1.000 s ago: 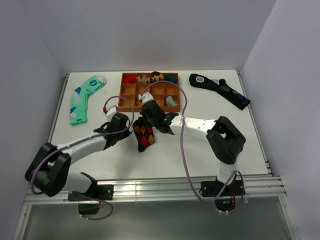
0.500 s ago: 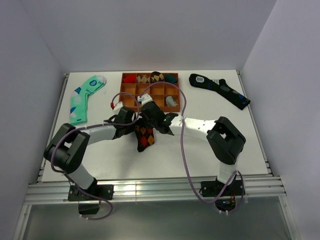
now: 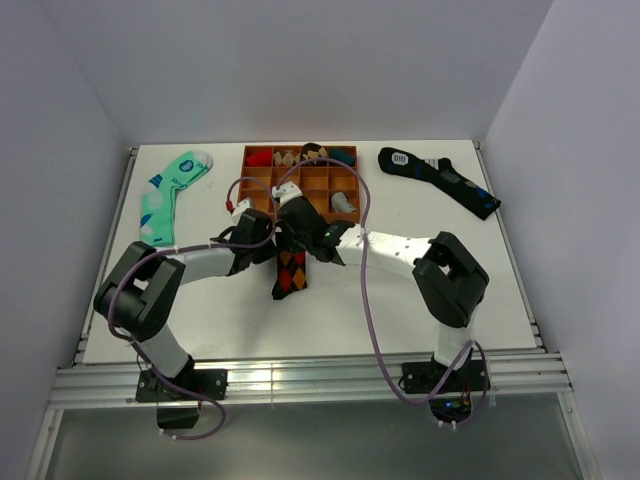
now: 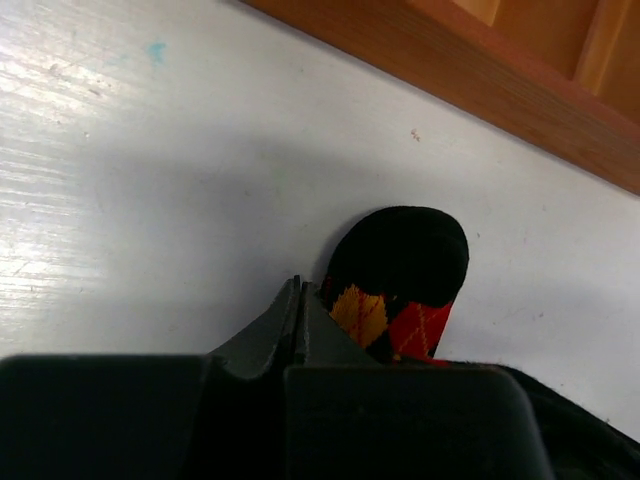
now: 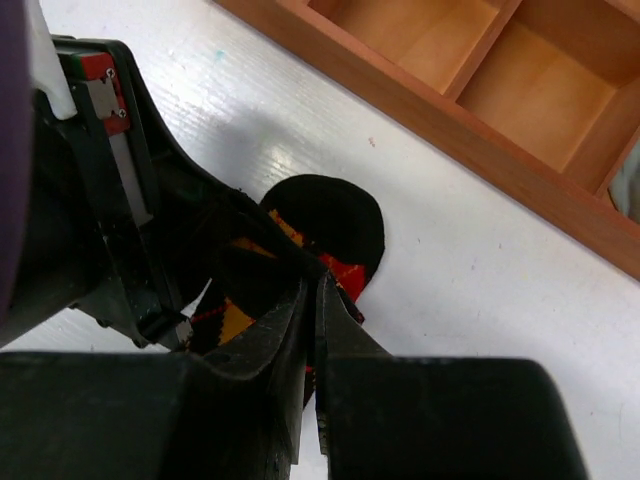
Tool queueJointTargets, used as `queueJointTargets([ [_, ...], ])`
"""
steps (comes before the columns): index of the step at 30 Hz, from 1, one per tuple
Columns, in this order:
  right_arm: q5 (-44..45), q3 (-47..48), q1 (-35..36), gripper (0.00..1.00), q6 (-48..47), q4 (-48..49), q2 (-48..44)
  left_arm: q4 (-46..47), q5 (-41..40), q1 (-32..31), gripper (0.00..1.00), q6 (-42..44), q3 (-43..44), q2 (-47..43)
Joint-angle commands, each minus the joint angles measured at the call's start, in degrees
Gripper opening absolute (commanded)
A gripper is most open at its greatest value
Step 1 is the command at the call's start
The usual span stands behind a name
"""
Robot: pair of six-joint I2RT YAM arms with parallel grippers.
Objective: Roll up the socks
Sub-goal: Fold the sock at the center of the board.
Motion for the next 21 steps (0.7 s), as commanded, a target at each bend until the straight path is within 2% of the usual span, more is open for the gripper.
queueJointTargets([
  [1, -1.1, 3.9, -0.4, 0.05, -0.4, 2.3, 0.9, 3.6, 2.7, -0.3, 0.0, 1.0, 1.4, 0.0],
  [21, -3.7, 2.7, -4.4, 0.06, 3.5, 8.0, 7.4, 7.4, 5.4, -0.3, 0.0, 1.1, -2.5, -0.7],
])
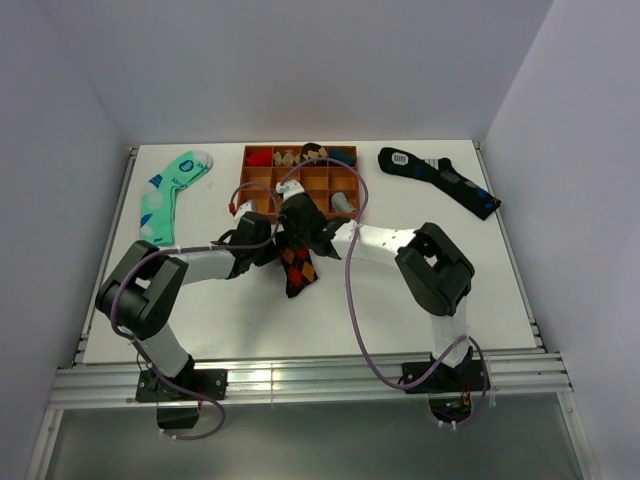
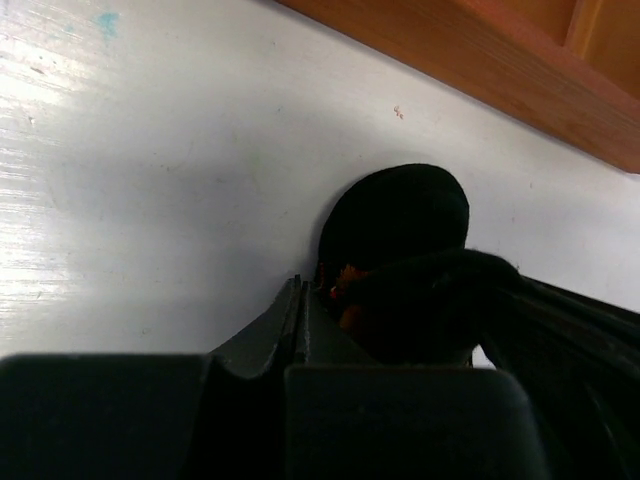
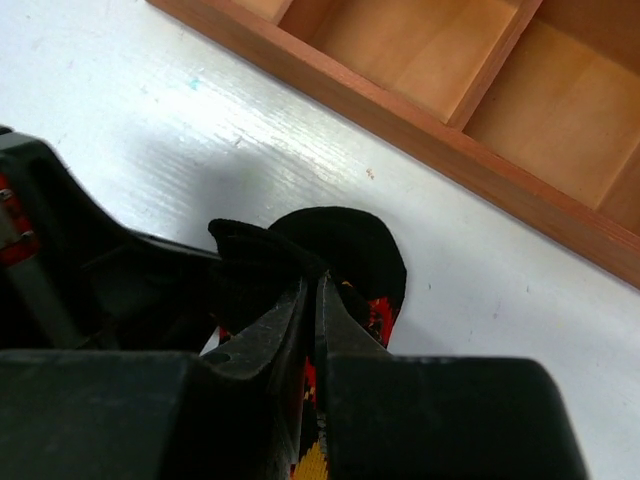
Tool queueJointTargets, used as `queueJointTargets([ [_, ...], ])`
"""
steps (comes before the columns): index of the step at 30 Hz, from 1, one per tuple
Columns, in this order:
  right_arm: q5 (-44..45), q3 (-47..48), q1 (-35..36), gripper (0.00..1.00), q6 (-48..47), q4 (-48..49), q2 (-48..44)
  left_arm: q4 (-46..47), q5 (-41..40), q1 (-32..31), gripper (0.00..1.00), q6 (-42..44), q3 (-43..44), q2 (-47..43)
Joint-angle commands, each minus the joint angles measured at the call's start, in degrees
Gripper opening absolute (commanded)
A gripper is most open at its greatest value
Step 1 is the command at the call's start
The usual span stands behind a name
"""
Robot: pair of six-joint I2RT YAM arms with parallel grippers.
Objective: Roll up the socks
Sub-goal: Fold the sock at the center of the board.
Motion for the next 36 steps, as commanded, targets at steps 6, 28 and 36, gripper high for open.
queueJointTargets([
  [6, 0.9, 1.0, -1.1, 0.2, 1.5, 3.0, 2.0, 2.4, 0.8, -0.5, 0.01, 1.5, -1.1, -2.7],
  [28, 6.9, -1.8, -1.6, 0.61, 5.4, 0.2, -8.4, 0.3, 2.4, -0.5, 0.05, 3.6, -5.4, -18.1],
  [36, -6.3, -16.2, -3.8, 0.35, 11.0, 5.1, -19.0, 6.2, 10.1, -0.7, 0.04, 4.1, -5.1, -15.7],
])
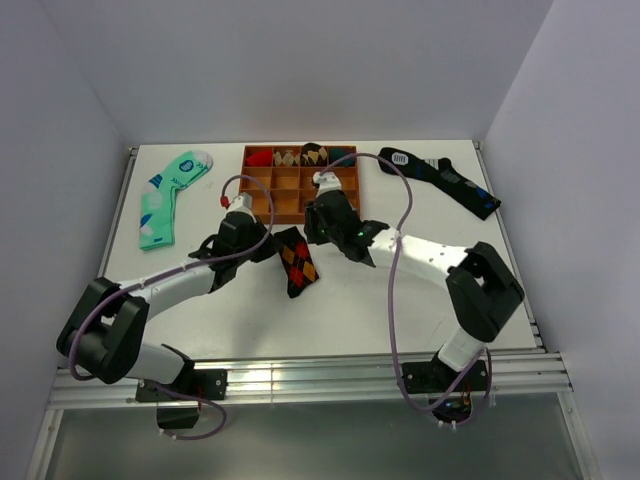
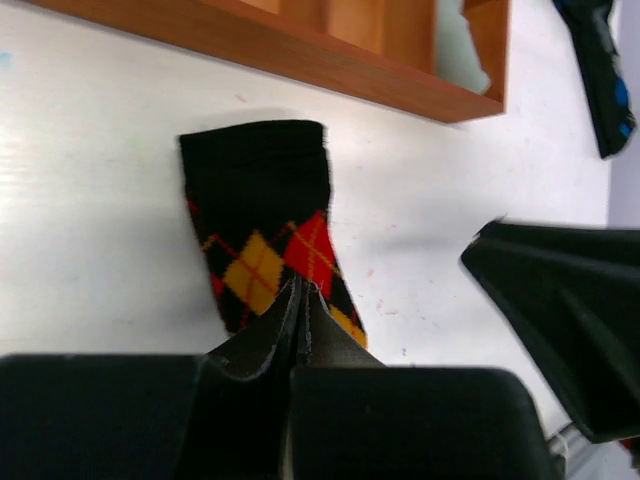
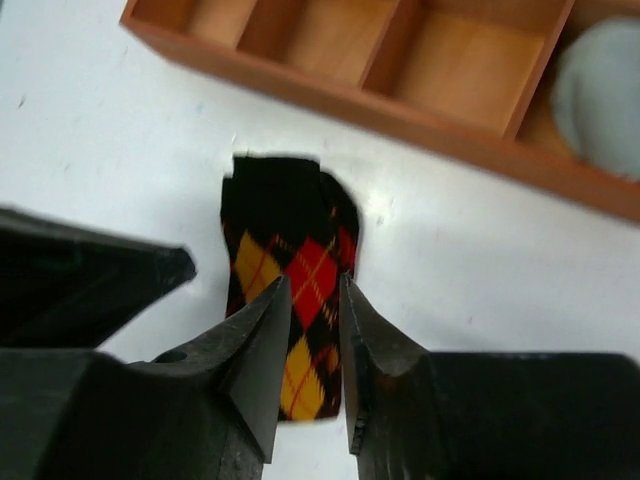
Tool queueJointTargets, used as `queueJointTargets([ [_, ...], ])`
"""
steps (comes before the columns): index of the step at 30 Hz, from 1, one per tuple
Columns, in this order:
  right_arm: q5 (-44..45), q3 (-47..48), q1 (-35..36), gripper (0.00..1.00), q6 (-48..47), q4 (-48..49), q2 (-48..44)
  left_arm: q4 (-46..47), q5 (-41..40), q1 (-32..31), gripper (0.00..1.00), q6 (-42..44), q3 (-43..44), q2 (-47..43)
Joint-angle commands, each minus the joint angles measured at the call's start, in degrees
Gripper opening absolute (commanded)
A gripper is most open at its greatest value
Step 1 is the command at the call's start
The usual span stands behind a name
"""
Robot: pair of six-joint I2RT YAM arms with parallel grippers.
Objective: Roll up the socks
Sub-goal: Fold the sock at the center of the board, then adjust the sock at the center of the board.
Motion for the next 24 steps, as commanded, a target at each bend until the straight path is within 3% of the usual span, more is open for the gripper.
queueJointTargets([
  [1, -9.1, -6.3, -1.3, 0.33, 3.1, 5.4, -4.9, 5.8, 5.4, -0.4, 0.04, 1.3, 0.2, 1.4],
  [7, -27.2, -15.1, -2.4, 0.24, 3.8, 15.1, -6.2, 10.7, 10.5, -0.5, 0.04, 1.8, 1.0, 5.1],
  [10, -31.5, -17.0, -2.5, 0.21, 4.1, 18.5, -5.0, 12.5, 12.0, -0.4, 0.04, 1.9, 1.6, 7.4],
  [24, -35.7, -18.6, -4.7, 0.14, 9.5, 27.0, 4.8, 16.5, 14.3, -0.4, 0.04, 2.0, 1.3, 12.8],
])
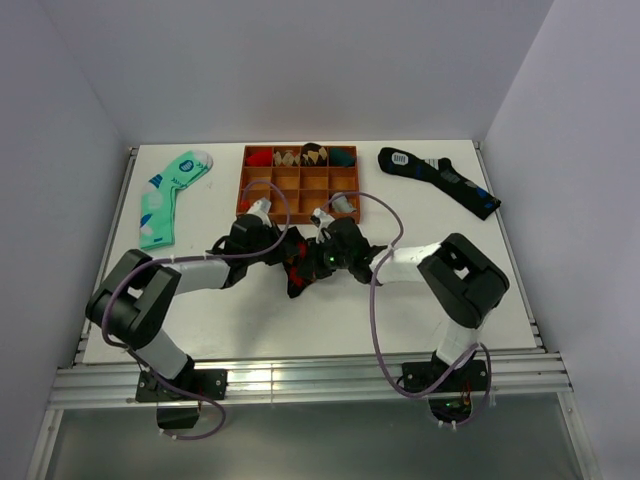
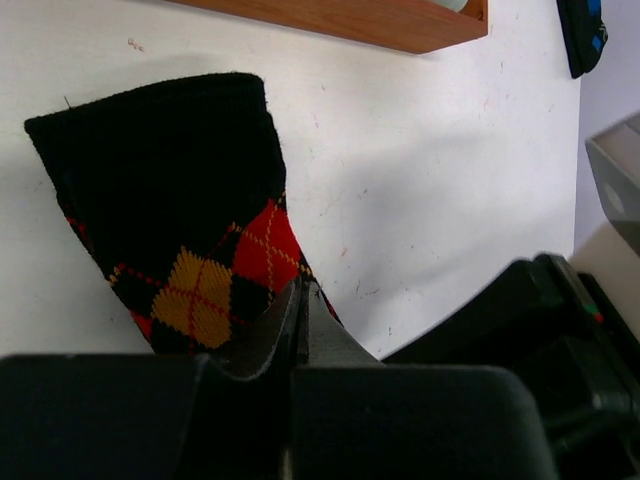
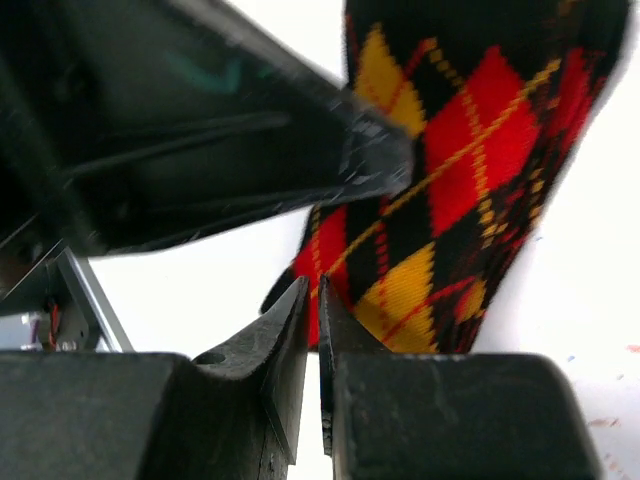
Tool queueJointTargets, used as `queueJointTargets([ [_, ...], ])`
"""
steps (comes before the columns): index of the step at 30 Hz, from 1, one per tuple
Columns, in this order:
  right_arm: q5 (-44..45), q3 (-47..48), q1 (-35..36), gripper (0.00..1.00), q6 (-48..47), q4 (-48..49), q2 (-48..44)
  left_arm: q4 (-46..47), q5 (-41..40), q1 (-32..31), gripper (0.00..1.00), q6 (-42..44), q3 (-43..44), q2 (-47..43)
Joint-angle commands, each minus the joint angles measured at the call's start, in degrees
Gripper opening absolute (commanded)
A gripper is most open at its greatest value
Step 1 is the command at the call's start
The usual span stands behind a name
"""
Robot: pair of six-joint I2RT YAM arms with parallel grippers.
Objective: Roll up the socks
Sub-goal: Adjust the sock at the center of the board.
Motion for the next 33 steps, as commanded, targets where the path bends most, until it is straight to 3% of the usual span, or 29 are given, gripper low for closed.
queueJointTargets([
  [1, -1.5, 0.0, -1.8, 0.14, 2.2, 6.1, 2.3, 3.1, 1.5, -0.2, 0.03, 1.7, 1.4, 1.2],
  [14, 5.8, 3.0, -3.6, 0.09, 7.1, -3.5, 6.8, 4.9, 0.5, -0.2, 0.05, 1.6, 1.4, 4.4],
  [33, 2.9, -4.7, -3.2, 0.07, 7.2, -4.9, 3.6, 11.8, -0.2, 1.1, 0.04, -0.5, 2.1, 12.9],
])
